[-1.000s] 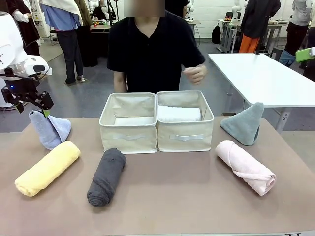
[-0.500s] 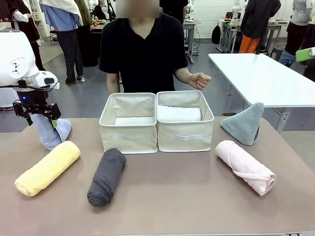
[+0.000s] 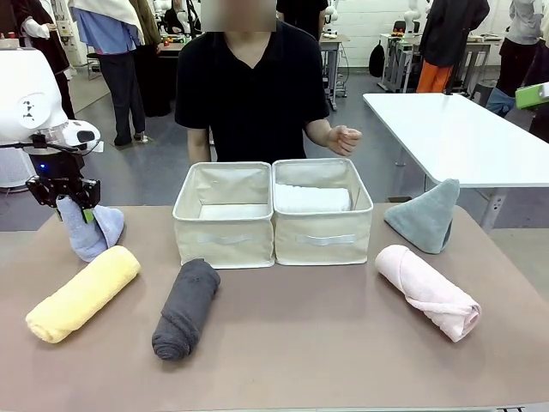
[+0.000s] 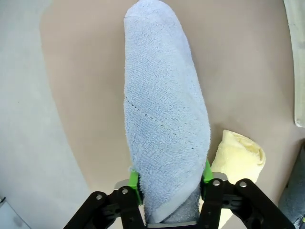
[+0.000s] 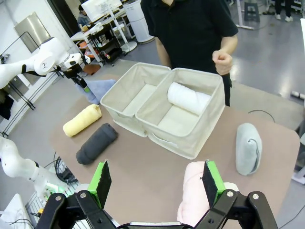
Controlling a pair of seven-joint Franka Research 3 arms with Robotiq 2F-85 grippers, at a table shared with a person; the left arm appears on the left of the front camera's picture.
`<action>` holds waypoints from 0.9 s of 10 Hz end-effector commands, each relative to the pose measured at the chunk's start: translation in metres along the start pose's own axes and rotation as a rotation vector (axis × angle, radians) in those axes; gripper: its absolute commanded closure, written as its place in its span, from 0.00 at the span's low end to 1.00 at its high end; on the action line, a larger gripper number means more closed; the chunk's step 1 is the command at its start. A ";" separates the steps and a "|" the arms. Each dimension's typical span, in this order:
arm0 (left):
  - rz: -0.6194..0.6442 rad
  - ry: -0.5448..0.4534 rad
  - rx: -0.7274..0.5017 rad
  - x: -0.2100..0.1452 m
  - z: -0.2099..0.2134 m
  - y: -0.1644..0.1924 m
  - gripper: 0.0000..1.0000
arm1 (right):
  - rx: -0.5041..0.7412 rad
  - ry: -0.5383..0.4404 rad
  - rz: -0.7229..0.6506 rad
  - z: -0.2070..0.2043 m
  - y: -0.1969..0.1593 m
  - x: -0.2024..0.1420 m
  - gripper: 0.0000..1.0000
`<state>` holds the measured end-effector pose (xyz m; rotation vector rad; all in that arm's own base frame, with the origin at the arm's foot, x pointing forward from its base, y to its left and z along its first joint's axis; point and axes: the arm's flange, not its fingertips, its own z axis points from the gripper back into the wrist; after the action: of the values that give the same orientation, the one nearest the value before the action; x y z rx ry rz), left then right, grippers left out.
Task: Sort the towels based on their folding style.
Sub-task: Pick up one triangle-folded towel and place it in the left Fabric basket.
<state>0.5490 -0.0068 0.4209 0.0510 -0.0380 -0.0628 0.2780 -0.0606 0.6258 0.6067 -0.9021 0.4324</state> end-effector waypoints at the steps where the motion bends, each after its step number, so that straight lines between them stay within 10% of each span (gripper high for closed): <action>1: -0.015 0.020 -0.004 -0.002 0.007 0.004 0.84 | 0.027 -0.004 0.012 -0.002 0.000 -0.001 0.00; 3: -0.017 0.038 0.014 -0.001 0.005 0.006 1.00 | 0.027 -0.004 0.012 -0.002 0.000 -0.001 0.00; 9: 0.019 -0.015 0.109 -0.024 0.083 0.024 1.00 | 0.027 -0.004 0.012 -0.002 0.000 -0.001 0.00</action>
<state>0.5373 0.0098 0.4673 0.1059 -0.0274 -0.0542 0.2780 -0.0606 0.6257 0.6065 -0.9015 0.4326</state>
